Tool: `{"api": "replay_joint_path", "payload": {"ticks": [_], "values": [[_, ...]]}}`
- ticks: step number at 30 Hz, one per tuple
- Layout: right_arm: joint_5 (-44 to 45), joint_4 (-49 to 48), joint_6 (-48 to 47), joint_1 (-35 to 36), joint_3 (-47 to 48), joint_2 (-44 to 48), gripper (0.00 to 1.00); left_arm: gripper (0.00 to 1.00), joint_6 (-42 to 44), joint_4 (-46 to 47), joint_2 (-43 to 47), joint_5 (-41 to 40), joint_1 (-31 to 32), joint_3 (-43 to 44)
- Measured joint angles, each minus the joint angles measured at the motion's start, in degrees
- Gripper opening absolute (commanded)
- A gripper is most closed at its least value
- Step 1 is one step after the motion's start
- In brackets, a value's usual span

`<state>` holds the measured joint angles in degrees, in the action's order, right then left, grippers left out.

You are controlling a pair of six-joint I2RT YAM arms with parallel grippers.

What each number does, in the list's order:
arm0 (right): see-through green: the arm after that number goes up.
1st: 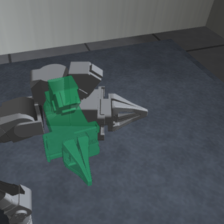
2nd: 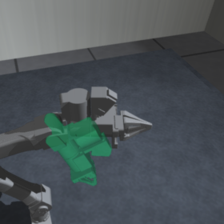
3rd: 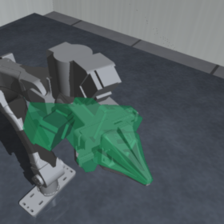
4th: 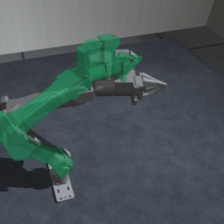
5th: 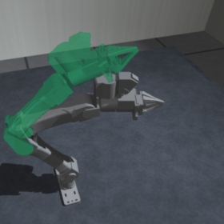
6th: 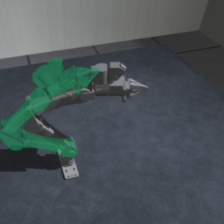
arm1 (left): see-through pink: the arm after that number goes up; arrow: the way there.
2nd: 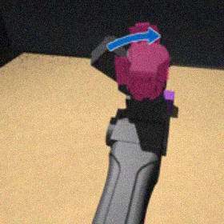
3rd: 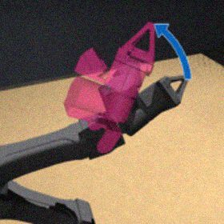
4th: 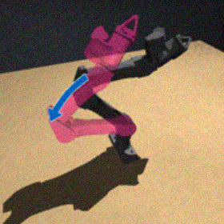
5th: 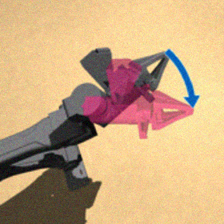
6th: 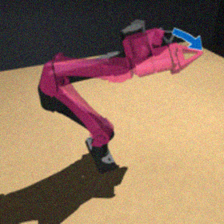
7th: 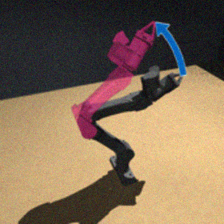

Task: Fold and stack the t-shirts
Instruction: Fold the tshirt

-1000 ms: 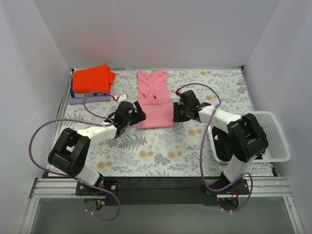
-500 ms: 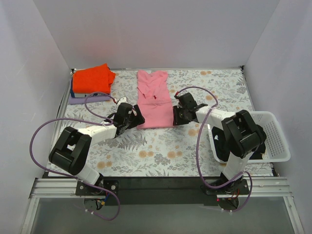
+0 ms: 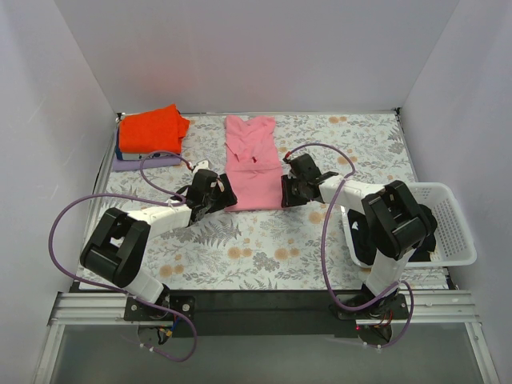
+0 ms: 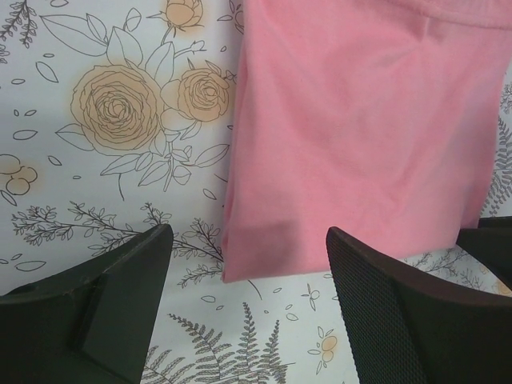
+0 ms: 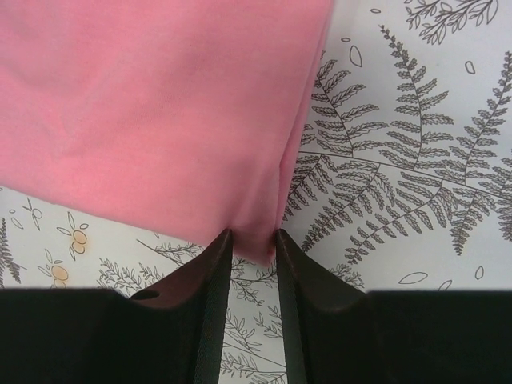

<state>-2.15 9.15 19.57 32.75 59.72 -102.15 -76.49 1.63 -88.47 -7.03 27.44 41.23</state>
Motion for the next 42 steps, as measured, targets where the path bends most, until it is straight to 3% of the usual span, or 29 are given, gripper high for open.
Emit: {"api": "replay_joint_path", "payload": {"ticks": [3,5,9,14,28,42], "values": [[0.02,-0.5,0.09,0.07,-0.28,0.0,0.3,0.75,0.22,0.0,0.0,0.07,-0.02,0.0],[0.07,-0.59,0.22,0.07,-0.33,0.0,0.2,0.72,0.28,0.02,0.0,0.15,-0.11,-0.02],[0.04,-0.72,0.61,0.09,-0.63,0.0,0.11,0.66,0.72,0.04,-0.07,0.26,-0.17,-0.33],[0.09,-0.81,1.03,0.24,-0.7,0.0,0.1,0.6,1.22,0.39,-1.55,0.46,-0.22,-0.37],[0.11,-0.9,1.22,0.28,-0.79,0.0,0.09,0.27,1.07,1.77,-2.03,1.18,-0.33,-1.51],[0.09,-1.27,1.25,0.28,-1.03,0.09,0.08,0.2,1.25,1.81,-1.6,2.29,-0.33,-2.47]]}}
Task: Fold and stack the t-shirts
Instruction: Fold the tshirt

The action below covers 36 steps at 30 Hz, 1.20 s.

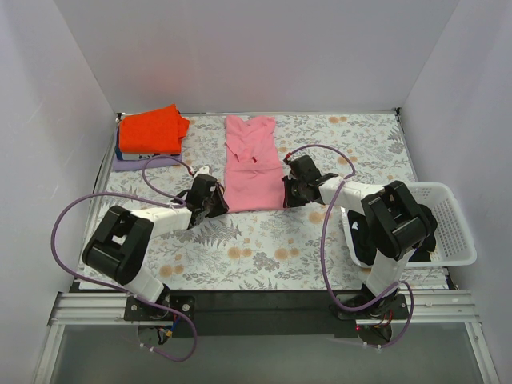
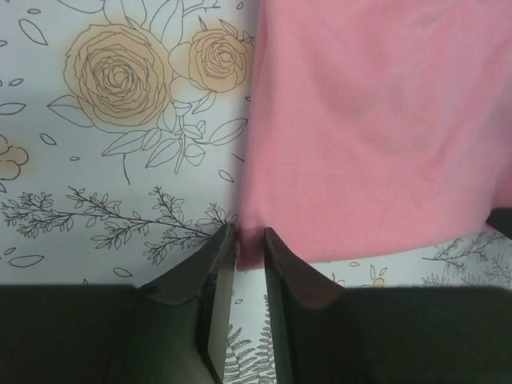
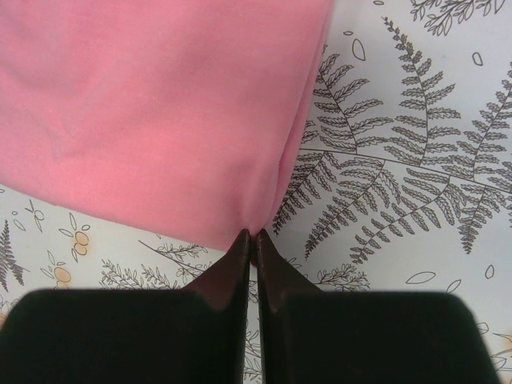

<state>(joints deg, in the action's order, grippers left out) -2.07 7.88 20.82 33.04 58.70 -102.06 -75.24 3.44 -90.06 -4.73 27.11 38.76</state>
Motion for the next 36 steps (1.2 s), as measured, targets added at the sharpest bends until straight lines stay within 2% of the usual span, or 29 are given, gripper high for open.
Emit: {"api": "replay_joint_path", "payload": {"ticks": [7,11,13,20,30,36], "values": [[0.0,0.0,0.0,0.0,0.0,0.0,0.08,0.12,-0.85,0.22,0.55,0.96,0.02,-0.9],[0.02,0.0,-0.02,0.02,0.0,0.02,0.06,0.0,-1.44,0.5,0.55,0.98,0.26,-1.33],[0.13,0.0,-0.04,0.07,0.0,0.02,0.01,0.0,-1.49,0.7,0.55,0.98,0.33,-1.4],[0.66,1.4,-0.37,0.94,-1.4,2.1,0.01,0.0,-0.68,0.24,2.14,2.23,0.48,-2.49],[3.96,8.44,-1.46,5.18,-8.37,17.14,0.01,0.0,1.11,-3.17,17.92,10.34,1.46,-8.39],[6.75,15.15,0.31,11.72,-10.82,25.57,0.01,0.0,0.57,-7.67,28.28,13.62,4.28,-9.25]]}}
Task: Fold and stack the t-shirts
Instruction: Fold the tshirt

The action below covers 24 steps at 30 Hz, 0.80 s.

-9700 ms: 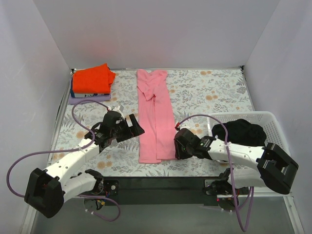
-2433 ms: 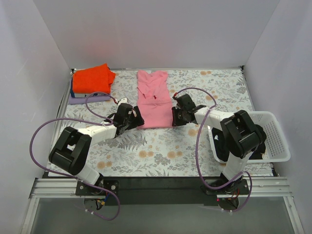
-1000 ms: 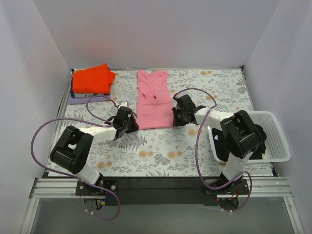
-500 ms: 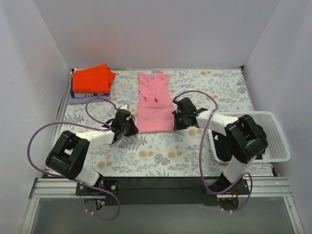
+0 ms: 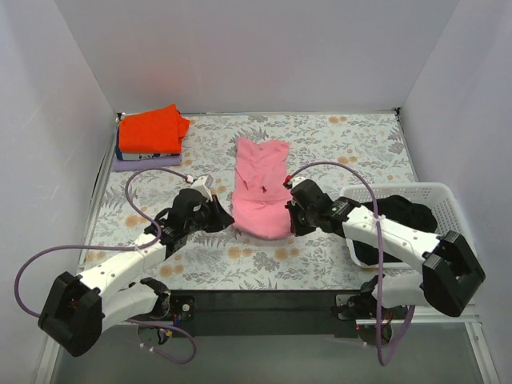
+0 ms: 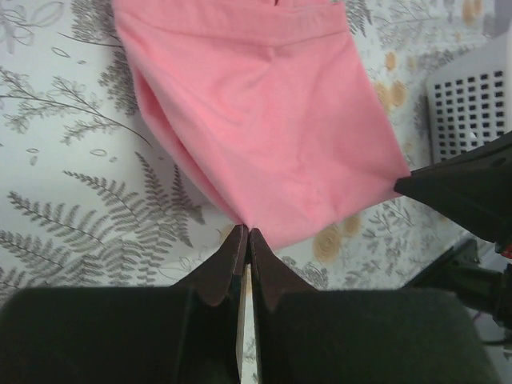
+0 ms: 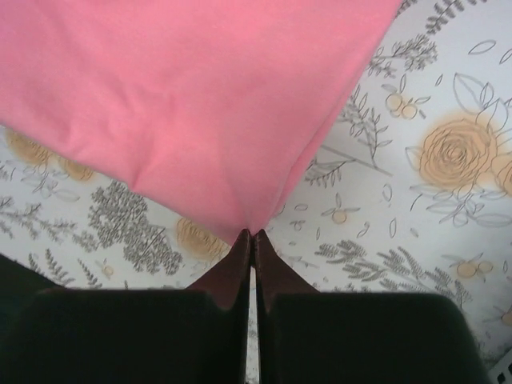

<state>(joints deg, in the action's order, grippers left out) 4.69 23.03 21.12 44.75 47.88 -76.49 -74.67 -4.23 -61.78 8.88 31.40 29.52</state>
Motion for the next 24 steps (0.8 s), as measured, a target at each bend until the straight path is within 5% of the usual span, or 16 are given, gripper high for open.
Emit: {"api": "replay_joint_path", "payload": {"ticks": [14,24], "values": [[7.78,17.57,11.8,14.05,4.31,15.8,0.01,0.0,-6.88,-11.91,18.91,3.41,7.1,1.57],[19.1,20.44,11.3,13.73,12.24,15.98,0.01,0.0,-9.84,-10.05,17.0,-1.11,7.15,5.62]]}}
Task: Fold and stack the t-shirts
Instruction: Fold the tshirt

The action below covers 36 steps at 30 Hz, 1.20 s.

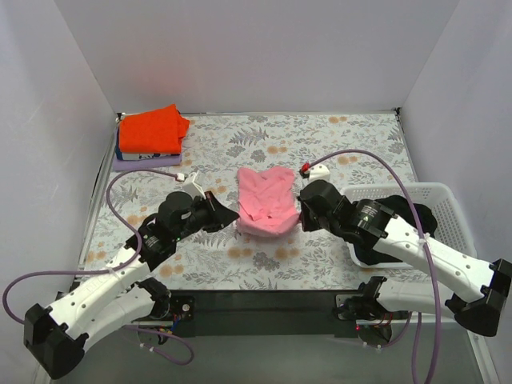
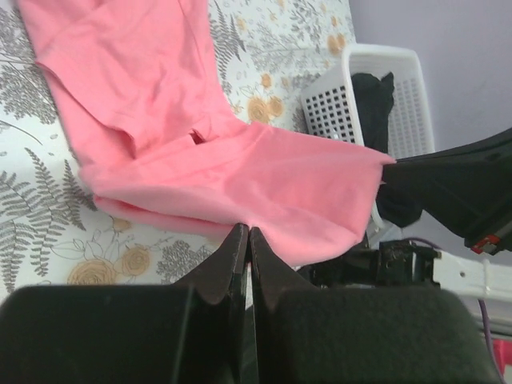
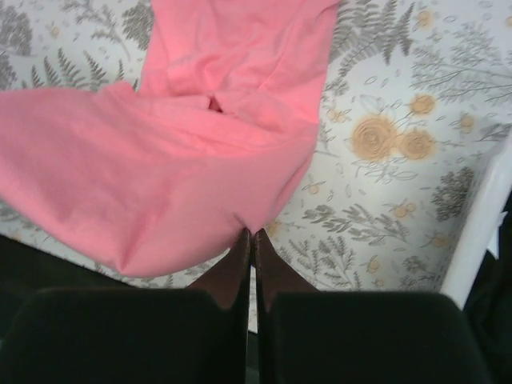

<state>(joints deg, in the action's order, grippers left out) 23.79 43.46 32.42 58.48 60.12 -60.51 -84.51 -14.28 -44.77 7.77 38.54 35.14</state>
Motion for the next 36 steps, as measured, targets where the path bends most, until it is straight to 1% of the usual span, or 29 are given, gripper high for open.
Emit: {"api": "replay_joint_path", "payload": {"ticks": [3,6,11,15,18,26,31,36], "values": [[1.31,-2.25,-2.8,-4.28,0.66,-1.75,0.01,0.0,-0.13,2.03,-3.54,-3.52,0.02,0.52],[0.24,-5.73,-5.9,-9.64,0.66,-4.46,0.01,0.0,0.33,5.6,-8.11,-6.71,0.04,1.55],[-2.03,-10.36,-10.08,-15.85,0.81,-9.6,0.01,0.0,1.16,10.47,-15.67,-10.16,-0.07,3.08],[-4.52,-13.03,-12.33,-18.99,1.42,-12.79,0.01,0.0,1.36,12.63,-17.94,-12.09,-0.76,3.15],[-5.88,-14.29,-13.73,-20.61,3.23,-15.23,0.01,0.0,1.46,14.16,-18.16,-12.66,-2.58,3.34],[-9.25,-17.29,-17.05,-24.04,10.08,-22.64,0.01,0.0,1.7,18.67,-22.58,-10.47,-8.66,4.9],[-11.41,-18.71,-18.6,-26.12,14.01,-28.61,0.01,0.0,2.25,22.18,-28.2,-6.32,-12.81,5.49],[-13.07,-19.69,-19.71,-27.76,16.44,-34.07,0.01,0.0,3.15,24.2,-34.73,-2.95,-14.95,8.35]]}}
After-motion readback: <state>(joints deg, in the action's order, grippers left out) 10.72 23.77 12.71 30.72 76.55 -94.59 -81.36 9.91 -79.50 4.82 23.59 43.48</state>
